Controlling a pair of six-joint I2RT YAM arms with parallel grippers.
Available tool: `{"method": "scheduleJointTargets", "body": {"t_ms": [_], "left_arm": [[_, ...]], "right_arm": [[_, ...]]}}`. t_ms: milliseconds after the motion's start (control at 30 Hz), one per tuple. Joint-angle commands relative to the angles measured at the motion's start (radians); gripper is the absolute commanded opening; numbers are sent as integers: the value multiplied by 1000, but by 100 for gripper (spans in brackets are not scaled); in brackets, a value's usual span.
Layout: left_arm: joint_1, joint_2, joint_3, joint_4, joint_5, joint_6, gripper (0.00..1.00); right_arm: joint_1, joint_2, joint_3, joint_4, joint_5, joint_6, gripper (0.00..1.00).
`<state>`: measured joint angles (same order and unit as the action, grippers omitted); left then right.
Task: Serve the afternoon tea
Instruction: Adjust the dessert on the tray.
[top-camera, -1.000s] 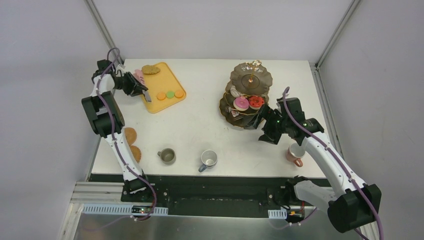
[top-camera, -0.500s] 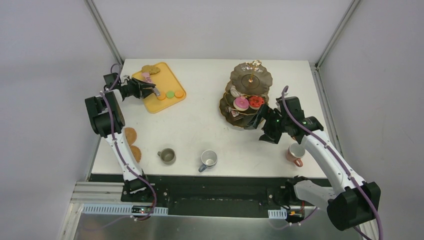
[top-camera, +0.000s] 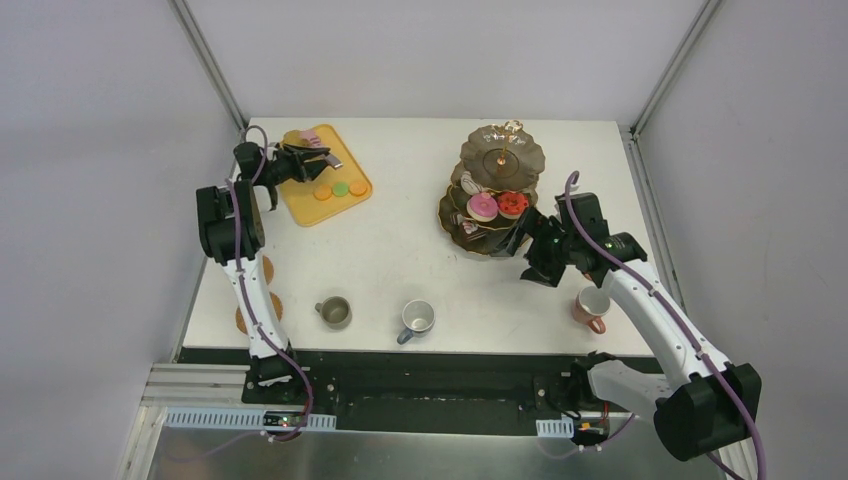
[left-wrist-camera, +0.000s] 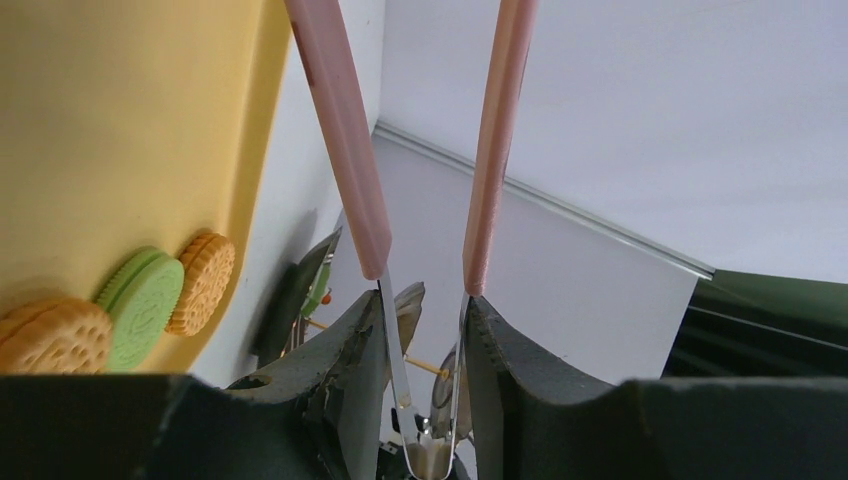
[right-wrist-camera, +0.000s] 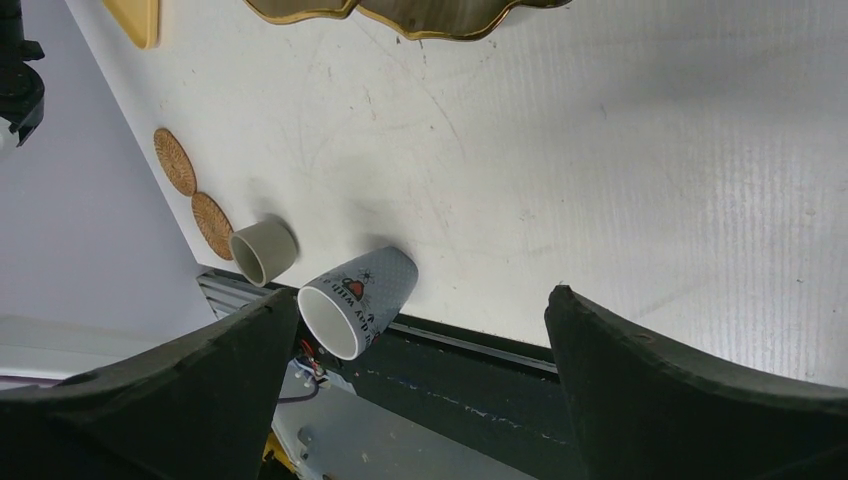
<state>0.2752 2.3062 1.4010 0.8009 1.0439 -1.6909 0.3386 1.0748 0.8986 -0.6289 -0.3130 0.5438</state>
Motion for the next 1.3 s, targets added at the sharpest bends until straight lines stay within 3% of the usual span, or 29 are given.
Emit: {"method": "scheduleJointTargets", "body": {"t_ms": [0, 667, 1033, 1267], "left_arm": [[-30, 33, 53, 108, -2, -66, 32], [3, 208, 245, 47, 41, -88, 33], [4, 218, 218, 98, 10, -142, 31], [2, 193, 165, 169, -13, -175, 5]], "right_arm": [[4, -25, 30, -1, 40, 26, 99], [2, 1, 24, 43, 67, 77, 99], [1, 35, 36, 57, 68, 78, 99], [-14, 36, 32, 57, 59, 66, 99]]}}
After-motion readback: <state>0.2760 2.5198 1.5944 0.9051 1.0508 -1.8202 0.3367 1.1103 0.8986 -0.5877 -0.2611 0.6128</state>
